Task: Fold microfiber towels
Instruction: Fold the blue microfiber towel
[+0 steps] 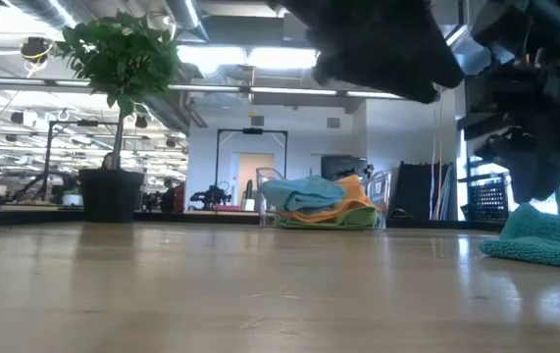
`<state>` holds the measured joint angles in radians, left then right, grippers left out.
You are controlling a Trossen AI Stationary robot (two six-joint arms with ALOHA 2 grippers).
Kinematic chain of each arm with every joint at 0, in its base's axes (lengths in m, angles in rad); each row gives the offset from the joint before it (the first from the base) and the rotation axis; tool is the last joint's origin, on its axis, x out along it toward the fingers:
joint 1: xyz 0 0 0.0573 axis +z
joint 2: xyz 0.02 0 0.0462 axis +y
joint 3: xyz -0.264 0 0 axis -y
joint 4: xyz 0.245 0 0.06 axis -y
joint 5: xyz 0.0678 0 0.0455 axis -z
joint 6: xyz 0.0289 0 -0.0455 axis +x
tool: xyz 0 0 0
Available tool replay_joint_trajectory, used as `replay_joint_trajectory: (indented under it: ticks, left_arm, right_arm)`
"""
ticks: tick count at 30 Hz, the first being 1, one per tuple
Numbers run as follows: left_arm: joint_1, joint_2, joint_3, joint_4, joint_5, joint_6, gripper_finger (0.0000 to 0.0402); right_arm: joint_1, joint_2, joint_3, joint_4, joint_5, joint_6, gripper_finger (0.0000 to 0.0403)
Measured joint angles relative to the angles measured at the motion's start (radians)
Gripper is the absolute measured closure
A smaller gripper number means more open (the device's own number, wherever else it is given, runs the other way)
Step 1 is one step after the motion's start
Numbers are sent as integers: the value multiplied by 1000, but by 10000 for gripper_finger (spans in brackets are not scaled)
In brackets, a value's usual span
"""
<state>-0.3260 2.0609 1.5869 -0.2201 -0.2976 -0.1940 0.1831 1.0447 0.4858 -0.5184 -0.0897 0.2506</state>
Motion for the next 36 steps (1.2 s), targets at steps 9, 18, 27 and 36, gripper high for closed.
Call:
replay_joint_trajectory:
  ticks: [9, 18, 27, 36]
  left_arm:
    - [120, 0, 39, -35, 83, 45, 249]
    - [94, 0, 39, -35, 78, -39, 249]
    - [-22, -1, 40, -111, -31, -39, 249]
    - [-84, -13, 40, -210, -138, -117, 249]
  right_arm:
    - [5, 10, 48, -1, 48, -68, 204]
    - [17, 175, 48, -22, -9, 2, 147]
    - [54, 259, 48, 79, -120, 60, 189]
    - [164, 258, 48, 457, 54, 26, 331]
